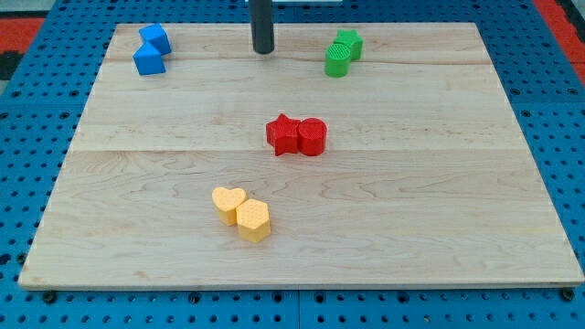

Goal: Move green star along with green circle towards center

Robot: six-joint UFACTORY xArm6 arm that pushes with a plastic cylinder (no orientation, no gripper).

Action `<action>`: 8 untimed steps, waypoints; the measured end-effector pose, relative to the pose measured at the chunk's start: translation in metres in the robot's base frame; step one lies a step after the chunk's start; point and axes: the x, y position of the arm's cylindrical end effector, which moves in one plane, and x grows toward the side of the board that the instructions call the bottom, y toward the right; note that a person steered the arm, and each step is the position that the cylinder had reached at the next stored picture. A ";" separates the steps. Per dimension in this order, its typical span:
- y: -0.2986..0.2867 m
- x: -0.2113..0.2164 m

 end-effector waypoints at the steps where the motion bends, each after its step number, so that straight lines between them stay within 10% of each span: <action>1: 0.029 -0.026; 8: 0.125 -0.013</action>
